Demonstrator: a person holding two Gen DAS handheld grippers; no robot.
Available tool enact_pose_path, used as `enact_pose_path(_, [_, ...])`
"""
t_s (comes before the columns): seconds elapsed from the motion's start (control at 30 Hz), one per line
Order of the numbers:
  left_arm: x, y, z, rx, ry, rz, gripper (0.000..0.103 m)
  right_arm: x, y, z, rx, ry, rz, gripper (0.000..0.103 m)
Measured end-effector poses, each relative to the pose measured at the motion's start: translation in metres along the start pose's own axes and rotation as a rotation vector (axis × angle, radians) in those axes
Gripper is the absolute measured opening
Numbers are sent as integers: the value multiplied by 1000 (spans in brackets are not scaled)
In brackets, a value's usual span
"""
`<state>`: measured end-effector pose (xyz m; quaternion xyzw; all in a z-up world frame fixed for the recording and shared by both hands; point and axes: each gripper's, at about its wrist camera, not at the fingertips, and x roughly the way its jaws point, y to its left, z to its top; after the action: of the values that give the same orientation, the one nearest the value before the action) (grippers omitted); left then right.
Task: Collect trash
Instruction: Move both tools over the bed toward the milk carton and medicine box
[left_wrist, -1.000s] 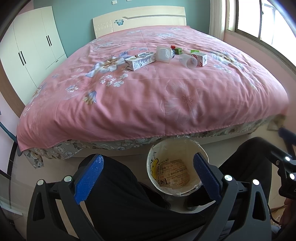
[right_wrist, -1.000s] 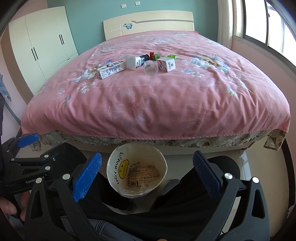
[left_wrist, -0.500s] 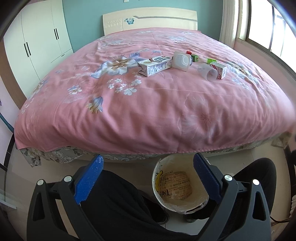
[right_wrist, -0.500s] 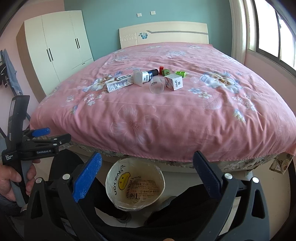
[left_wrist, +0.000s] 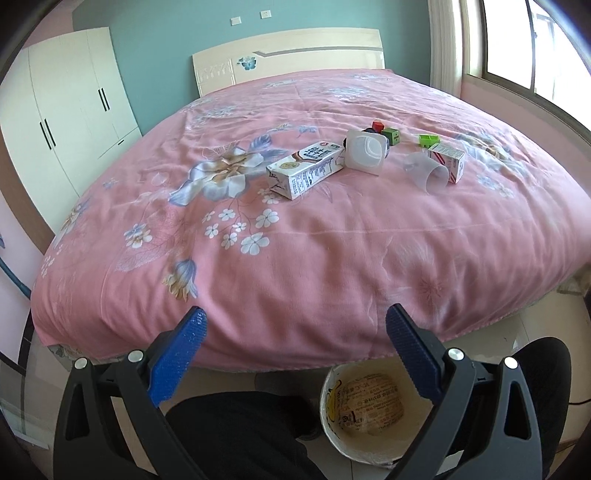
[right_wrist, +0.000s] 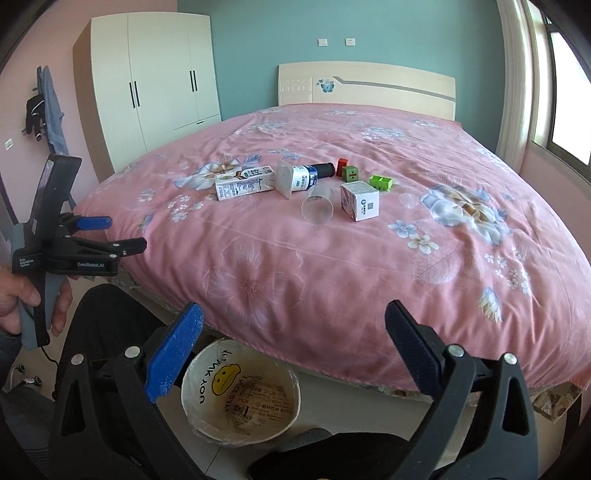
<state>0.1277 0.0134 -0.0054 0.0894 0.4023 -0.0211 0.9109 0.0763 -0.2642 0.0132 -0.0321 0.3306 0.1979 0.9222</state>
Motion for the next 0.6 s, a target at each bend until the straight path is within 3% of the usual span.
enact_pose_path(0.2, [26, 15, 32, 52, -15, -76, 99, 20, -28, 27, -60, 16, 53, 97])
enact_pose_path(0.27, [38, 20, 44, 83, 0, -66, 99, 28, -39, 36, -64, 20, 91, 97])
enact_pose_path(0.4, [64, 37, 62, 110, 34, -144, 99, 43, -59, 53, -51, 58, 131, 97])
enact_pose_path(0.6, [103, 52, 81, 161, 75, -114, 99, 59, -82, 71, -74, 86, 166, 97])
